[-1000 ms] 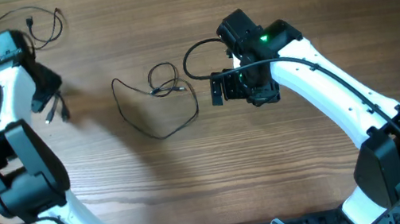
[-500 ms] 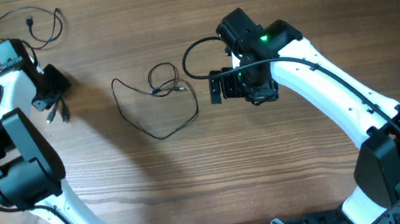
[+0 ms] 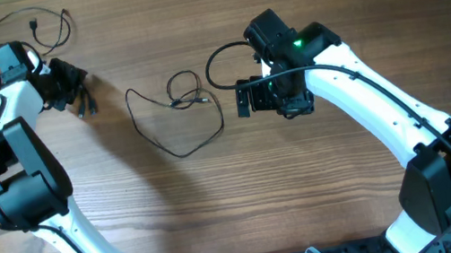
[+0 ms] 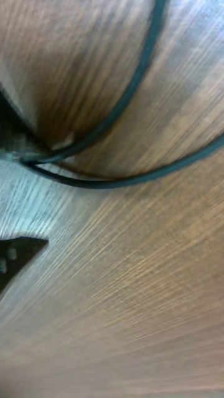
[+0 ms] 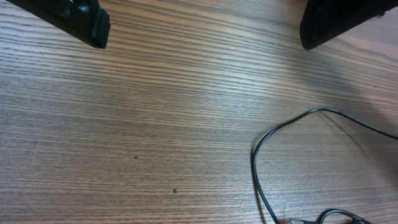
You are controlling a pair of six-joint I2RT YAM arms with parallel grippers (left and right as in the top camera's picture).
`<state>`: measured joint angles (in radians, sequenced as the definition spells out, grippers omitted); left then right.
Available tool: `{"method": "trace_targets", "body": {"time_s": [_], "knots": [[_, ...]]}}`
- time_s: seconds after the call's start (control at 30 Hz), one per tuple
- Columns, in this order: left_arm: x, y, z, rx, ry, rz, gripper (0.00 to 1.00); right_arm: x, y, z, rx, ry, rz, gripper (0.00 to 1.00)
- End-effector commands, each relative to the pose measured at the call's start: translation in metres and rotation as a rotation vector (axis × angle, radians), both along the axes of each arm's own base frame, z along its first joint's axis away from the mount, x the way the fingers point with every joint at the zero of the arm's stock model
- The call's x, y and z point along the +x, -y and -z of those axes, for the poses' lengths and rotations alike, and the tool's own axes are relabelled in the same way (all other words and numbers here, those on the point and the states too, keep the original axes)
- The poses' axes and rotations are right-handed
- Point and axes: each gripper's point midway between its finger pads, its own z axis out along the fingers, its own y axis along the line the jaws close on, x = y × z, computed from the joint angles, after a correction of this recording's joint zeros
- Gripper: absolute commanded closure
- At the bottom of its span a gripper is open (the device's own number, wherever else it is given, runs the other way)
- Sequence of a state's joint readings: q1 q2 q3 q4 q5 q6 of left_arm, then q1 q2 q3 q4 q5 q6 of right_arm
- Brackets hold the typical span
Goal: Untangle cables
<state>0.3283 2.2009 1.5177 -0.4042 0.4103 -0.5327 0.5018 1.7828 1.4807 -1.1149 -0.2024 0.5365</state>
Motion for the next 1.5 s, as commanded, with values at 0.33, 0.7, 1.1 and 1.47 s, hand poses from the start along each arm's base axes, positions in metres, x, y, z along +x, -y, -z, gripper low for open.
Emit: {"method": "trace_targets", "body": {"time_s": [0.33,0.7,1.1,1.47], "knots": [[-0.086,0.1,-0.113,0.021,-0.163,0.306,0.15,0.007,0.008,-0.017,0.024,0.036,0.004,0.0],[-0.184,0.15,-0.144,0.152,-0.379,0.44,0.29,-0.037,0.082,-0.128,0.014,0.296,0.092,0.0],[-0.187,0.141,-0.069,0.348,-0.134,0.254,0.0,-0.052,0.064,-0.12,0.112,0.204,0.057,0.0],[-0.182,0.2,-0.03,0.054,-0.175,0.455,0.96,-0.05,0.064,-0.121,0.113,0.209,0.056,0.0]]}}
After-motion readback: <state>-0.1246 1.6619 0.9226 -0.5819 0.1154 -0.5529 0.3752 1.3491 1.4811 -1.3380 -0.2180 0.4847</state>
